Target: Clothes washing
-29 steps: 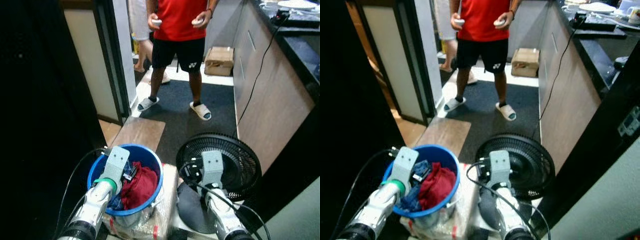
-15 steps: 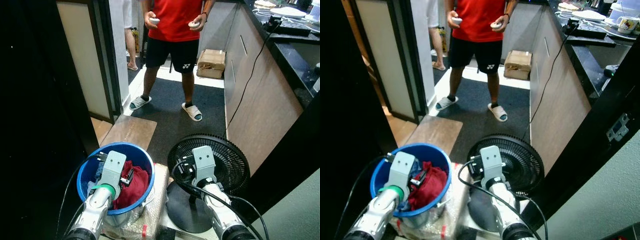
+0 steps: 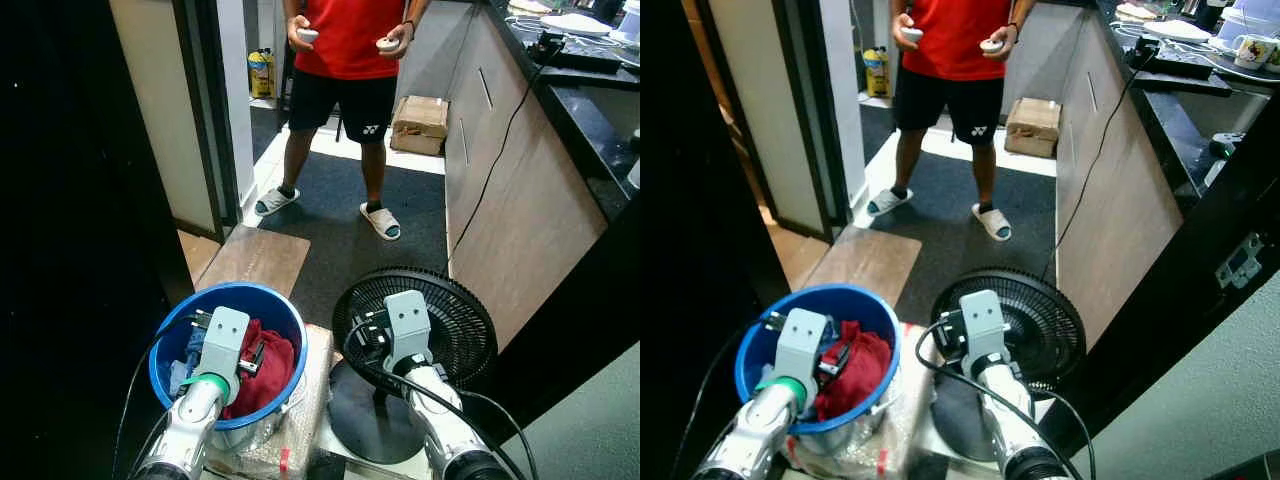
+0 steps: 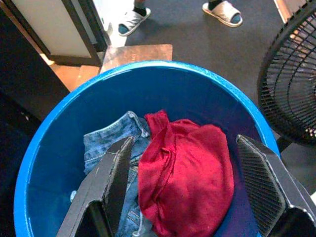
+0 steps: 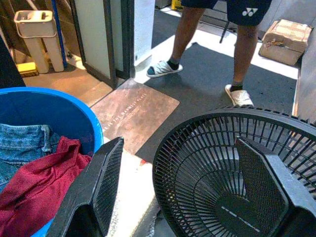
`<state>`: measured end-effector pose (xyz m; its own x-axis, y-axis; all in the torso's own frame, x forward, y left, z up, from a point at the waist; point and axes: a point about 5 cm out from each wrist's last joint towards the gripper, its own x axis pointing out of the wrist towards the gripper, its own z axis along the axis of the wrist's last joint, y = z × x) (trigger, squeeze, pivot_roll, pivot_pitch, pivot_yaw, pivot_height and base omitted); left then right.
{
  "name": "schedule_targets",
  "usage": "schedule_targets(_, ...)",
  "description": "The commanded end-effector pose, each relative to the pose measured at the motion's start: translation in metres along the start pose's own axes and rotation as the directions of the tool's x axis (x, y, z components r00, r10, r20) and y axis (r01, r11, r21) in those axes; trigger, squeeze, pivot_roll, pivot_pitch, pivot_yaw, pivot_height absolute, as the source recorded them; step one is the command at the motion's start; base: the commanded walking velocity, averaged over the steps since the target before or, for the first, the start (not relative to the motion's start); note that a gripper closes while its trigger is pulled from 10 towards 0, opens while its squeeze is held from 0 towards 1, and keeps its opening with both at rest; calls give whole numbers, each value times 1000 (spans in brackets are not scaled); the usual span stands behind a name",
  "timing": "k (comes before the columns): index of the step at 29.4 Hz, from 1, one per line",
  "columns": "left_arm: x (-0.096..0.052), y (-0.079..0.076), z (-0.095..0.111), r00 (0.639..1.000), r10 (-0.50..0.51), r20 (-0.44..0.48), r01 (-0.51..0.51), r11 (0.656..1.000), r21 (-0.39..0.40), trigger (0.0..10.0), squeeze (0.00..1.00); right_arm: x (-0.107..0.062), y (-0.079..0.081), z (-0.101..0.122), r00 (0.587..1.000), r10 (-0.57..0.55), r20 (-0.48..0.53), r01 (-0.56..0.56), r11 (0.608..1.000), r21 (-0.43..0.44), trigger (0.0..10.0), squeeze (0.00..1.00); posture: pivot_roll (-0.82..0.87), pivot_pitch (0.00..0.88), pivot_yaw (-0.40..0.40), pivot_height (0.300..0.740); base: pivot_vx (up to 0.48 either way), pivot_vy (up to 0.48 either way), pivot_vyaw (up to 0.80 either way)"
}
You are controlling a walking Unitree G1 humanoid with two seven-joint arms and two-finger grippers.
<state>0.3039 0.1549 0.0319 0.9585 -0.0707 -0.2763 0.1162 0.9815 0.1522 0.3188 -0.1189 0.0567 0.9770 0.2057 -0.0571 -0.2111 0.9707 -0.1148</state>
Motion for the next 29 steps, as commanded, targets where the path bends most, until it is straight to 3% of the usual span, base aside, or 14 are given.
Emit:
schedule_targets(1,1,-1,1,1000,5,-2,-5,1000,-21,10000,0,-2,0,-2,1000,-7,-6,7,1000,10,10000,0,94,3,-7,740,0,0,0)
schedule_targets(9,2,0,3,1000,14,8,-14,1000,-24,10000,0,0,2,-1,1000,3,-5,-3,1000,7,10000,0,99,3,-11,740,0,0,0)
schedule_targets(29,1,1,3,1000,25,9,-25,999,-24,10000,0,2,6,1,1000,30,-6,-30,999,-31,10000,0,106,0,-18,740,-316,0,0)
